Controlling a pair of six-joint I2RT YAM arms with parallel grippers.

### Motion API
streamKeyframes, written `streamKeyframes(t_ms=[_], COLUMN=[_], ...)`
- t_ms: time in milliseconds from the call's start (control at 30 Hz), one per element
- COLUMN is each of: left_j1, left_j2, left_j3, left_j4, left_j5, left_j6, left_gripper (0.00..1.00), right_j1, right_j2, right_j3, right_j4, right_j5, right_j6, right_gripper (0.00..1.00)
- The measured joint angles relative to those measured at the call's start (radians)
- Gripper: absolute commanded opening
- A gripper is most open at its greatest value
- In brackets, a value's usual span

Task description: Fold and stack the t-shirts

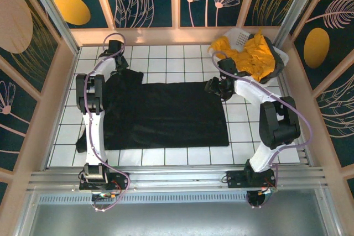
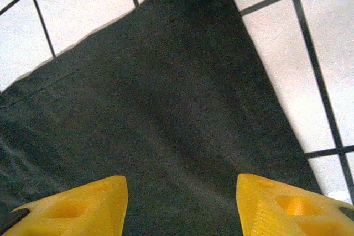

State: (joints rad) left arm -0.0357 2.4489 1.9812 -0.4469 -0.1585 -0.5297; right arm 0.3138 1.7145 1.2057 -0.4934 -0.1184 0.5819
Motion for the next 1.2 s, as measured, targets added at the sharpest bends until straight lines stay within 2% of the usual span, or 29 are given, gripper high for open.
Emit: streamKeyframes(t_ms=[133, 300, 600, 1000, 1200], left_j1=[-0.007, -0.011, -0.011, -0.011, -0.011], left_j2=[-0.027, -0.095, -0.22, -0.252, -0.252], left_j3=[-0.035, -0.111, -0.165, -0.181, -0.181], left_j4=[-0.004, -0.015, -0.025, -0.032, -0.04], left_j5=[0.017, 0.031, 0.047, 0.065, 0.072], left_j6=[-0.001, -0.013, -0.024, -0.024, -0.024], left_gripper=[0.0, 0.0, 0.0, 0.0, 0.0], right_j1=[0.0, 0.0, 0.001, 0.003, 0.013], right_j2=[0.031, 0.159, 0.397, 0.466, 0.475], right_j3=[0.035, 0.172, 0.356, 0.452, 0.459], right_j4=[-0.002, -0.007, -0.03, -0.032, -0.03], right_j5=[0.082, 0.217, 0.347, 0.356, 0.374], right_j6=[0.006, 0.029, 0.029, 0.039, 0.065], right_gripper=[0.48, 0.41, 0.4, 0.41, 0.38])
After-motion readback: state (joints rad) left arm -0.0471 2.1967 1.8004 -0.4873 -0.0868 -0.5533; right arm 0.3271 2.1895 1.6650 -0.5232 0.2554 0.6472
